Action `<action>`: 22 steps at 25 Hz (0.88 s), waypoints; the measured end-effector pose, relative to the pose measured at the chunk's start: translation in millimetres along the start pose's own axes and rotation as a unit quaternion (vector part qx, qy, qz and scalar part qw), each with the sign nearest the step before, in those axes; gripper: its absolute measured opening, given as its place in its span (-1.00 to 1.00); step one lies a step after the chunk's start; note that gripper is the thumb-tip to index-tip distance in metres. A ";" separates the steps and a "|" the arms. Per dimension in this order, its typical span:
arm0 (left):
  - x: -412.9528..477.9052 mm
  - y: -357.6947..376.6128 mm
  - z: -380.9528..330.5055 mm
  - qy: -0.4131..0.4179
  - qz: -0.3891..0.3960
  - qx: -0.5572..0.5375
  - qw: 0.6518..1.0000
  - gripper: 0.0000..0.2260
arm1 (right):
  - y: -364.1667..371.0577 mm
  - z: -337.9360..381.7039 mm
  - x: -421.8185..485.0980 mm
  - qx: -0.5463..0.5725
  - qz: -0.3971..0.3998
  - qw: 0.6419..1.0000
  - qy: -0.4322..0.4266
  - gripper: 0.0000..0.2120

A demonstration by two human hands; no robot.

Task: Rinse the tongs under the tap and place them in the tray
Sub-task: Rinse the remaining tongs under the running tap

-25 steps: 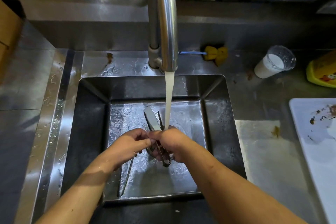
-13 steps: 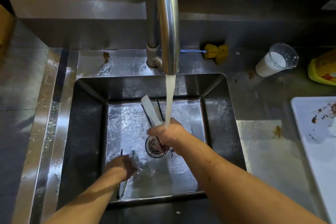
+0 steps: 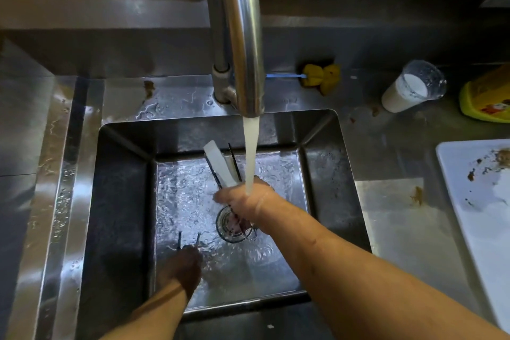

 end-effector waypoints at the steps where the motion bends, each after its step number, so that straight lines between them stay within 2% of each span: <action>1: 1.5 -1.1 2.7 0.006 0.003 0.003 1.000 -0.67 | 0.9 1.3 0.5 -0.005 0.004 1.000 -0.004 -0.55; 5: 3.6 -7.0 6.2 -0.033 0.058 -0.001 0.998 -0.64 | -0.2 3.2 0.6 -0.006 -0.007 1.000 -0.005 -0.53; 9: 2.2 -16.1 8.0 -0.057 0.068 0.003 0.996 -0.62 | -1.0 0.2 -2.2 -0.010 -0.017 1.000 -0.015 -0.53; 12: 0.7 -40.4 -0.3 -0.066 0.087 -0.108 0.988 -0.65 | 1.8 -1.3 -3.0 0.020 -0.016 1.000 -0.015 -0.49; 14: 1.0 -65.1 -8.5 -0.062 0.026 -0.225 0.972 -0.74 | 4.1 -3.0 -3.7 0.024 -0.021 0.999 -0.030 -0.50; 17: -13.4 -112.0 -26.3 -0.019 -0.075 -0.381 0.921 -0.91 | 7.6 -8.0 -5.5 0.046 -0.030 0.997 -0.057 -0.51; 18: -21.6 -127.7 -32.3 -0.009 -0.080 -0.437 0.896 -0.95 | 8.5 -9.8 -5.9 0.063 -0.028 0.995 -0.066 -0.54; 21: -48.7 -161.0 -48.3 0.018 -0.031 -0.614 0.789 -0.93 | 5.3 -16.9 -6.1 0.110 -0.020 0.989 -0.091 -0.65; 22: -57.5 -171.8 -53.2 0.040 -0.026 -0.627 0.778 -0.92 | 4.0 -19.1 -7.1 0.127 -0.017 0.987 -0.100 -0.66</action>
Point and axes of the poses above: each hand's wrist, its own x-axis towards the middle knuckle, its own y-axis out of the palm, z = x × y, the point moved 3 cm from there along x, towards the middle knuckle, and after that the axes turned 3 degrees about z, right-handed, at the moved point
